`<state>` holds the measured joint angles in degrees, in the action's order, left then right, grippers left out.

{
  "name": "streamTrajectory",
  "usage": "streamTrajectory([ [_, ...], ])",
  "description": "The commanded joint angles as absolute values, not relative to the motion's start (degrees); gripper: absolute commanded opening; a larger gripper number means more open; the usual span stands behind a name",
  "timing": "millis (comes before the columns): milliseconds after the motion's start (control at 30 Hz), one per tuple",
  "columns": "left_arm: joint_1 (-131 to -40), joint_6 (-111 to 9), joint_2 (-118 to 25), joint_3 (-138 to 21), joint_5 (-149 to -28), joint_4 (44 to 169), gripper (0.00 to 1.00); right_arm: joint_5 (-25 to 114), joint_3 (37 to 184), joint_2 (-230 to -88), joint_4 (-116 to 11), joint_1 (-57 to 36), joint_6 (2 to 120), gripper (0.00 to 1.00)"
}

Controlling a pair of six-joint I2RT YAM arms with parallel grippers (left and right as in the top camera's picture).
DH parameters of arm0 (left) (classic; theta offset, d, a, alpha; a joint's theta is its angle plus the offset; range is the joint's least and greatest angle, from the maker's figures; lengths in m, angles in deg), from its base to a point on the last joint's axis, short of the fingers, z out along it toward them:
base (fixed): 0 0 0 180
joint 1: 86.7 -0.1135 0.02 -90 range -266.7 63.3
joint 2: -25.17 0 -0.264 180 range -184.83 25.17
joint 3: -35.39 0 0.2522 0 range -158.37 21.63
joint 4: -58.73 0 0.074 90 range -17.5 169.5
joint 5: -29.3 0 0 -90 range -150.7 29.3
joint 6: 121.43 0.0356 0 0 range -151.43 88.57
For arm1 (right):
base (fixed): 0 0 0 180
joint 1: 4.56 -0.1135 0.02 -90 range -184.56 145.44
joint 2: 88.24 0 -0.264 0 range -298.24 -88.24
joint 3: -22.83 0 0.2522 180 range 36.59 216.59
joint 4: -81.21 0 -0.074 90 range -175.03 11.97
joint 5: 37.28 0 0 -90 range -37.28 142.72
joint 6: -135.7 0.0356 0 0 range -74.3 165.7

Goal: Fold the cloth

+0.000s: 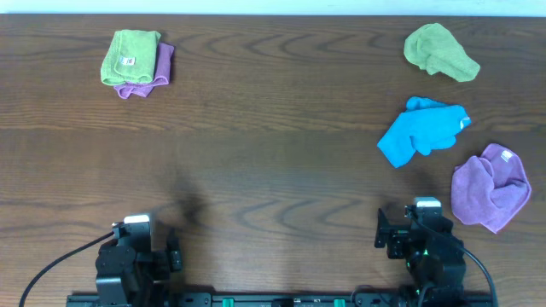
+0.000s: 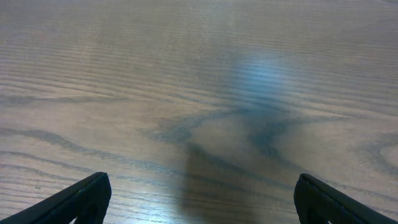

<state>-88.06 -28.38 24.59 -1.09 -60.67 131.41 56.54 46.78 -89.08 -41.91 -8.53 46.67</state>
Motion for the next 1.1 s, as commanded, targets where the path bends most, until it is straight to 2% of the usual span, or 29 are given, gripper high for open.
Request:
streamTrajectory([
  [0, -87.78, -27.55, 24.94, -0.64, -60.08, 132.04, 0.95, 56.10, 46.17, -88.55, -41.74, -8.14, 46.04, 0.99],
  [867, -87.78, -27.55, 24.94, -0.66, -60.08, 132.04, 0.95, 57.17, 46.35, -88.86, -42.50, -8.11, 45.91, 0.99],
  [1067, -87.78, -27.55, 24.94, -0.64, -60.08, 132.04, 0.95, 57.22, 56.18, -100.64, -45.32, -8.07, 54.69, 0.99],
])
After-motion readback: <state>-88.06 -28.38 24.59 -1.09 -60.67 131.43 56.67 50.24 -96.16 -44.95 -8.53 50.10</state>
